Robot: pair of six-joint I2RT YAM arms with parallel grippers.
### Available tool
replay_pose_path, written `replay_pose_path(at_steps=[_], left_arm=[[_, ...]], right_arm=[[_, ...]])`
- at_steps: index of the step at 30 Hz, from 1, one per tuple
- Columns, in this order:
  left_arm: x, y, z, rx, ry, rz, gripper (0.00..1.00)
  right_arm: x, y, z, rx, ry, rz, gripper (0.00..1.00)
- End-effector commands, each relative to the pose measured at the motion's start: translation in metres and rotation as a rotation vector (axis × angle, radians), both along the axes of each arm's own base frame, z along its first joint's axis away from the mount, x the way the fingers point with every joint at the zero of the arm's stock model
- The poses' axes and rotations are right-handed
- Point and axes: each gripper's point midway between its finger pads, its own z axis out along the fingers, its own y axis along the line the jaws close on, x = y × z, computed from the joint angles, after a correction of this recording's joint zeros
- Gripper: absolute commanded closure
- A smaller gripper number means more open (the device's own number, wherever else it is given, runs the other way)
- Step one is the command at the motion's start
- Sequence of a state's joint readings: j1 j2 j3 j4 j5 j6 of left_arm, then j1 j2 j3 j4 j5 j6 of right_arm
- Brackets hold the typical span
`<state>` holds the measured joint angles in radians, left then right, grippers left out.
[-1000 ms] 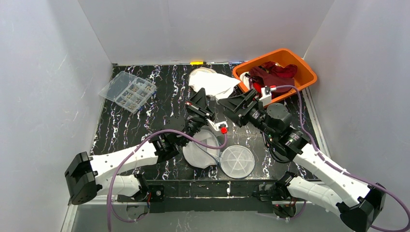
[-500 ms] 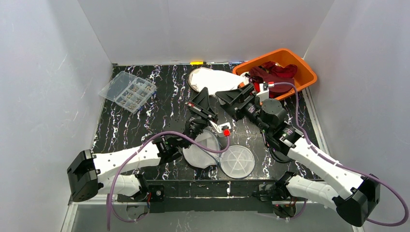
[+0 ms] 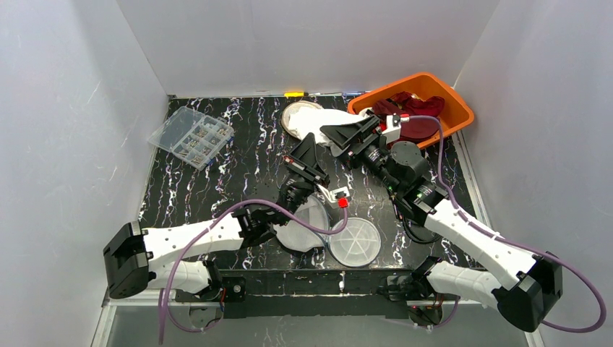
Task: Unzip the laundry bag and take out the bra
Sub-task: Pick up the bra from the laundry bag.
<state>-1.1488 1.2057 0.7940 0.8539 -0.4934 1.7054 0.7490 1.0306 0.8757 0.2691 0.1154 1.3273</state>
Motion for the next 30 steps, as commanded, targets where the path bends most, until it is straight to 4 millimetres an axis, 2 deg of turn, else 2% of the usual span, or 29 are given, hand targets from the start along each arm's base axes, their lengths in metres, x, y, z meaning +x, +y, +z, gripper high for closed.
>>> replay_pose_path(at_steps=[1,4,8,13,17,22,29,30], left_arm=[[-0.002,0.006,0.028,-0.093,-0.038,0.021,1.00],[-0.001,0.005,0.033,-0.111,-0.044,0.020,1.00],[-0.002,0.003,0.033,-0.111,-0.059,0.014,1.00],[-0.004,0.007,0.037,-0.133,-0.064,0.015,1.00],[-0.005,0.009,0.037,-0.138,-0.066,0.013,1.00],[-0.006,0.010,0.035,-0.144,-0.067,0.011,1.00],[-0.008,0.010,0.031,-0.143,-0.066,0.008,1.00],[-0.008,0.011,0.031,-0.143,-0.065,0.009,0.93]], right_arm=[[-0.013,0.002,0.045,0.034,-0.157,0.062,0.01],[-0.017,-0.002,0.042,0.014,-0.157,0.061,0.01],[-0.012,-0.013,0.034,0.032,-0.117,0.004,0.01],[-0.002,-0.009,0.024,0.061,-0.054,0.004,0.02],[0.006,-0.002,0.021,0.112,-0.025,0.016,0.08],[0.016,-0.005,0.026,0.148,-0.023,-0.029,0.24],[0.023,-0.005,0.032,0.165,-0.044,-0.055,0.70],[0.022,-0.006,0.033,0.161,-0.053,-0.055,0.76]])
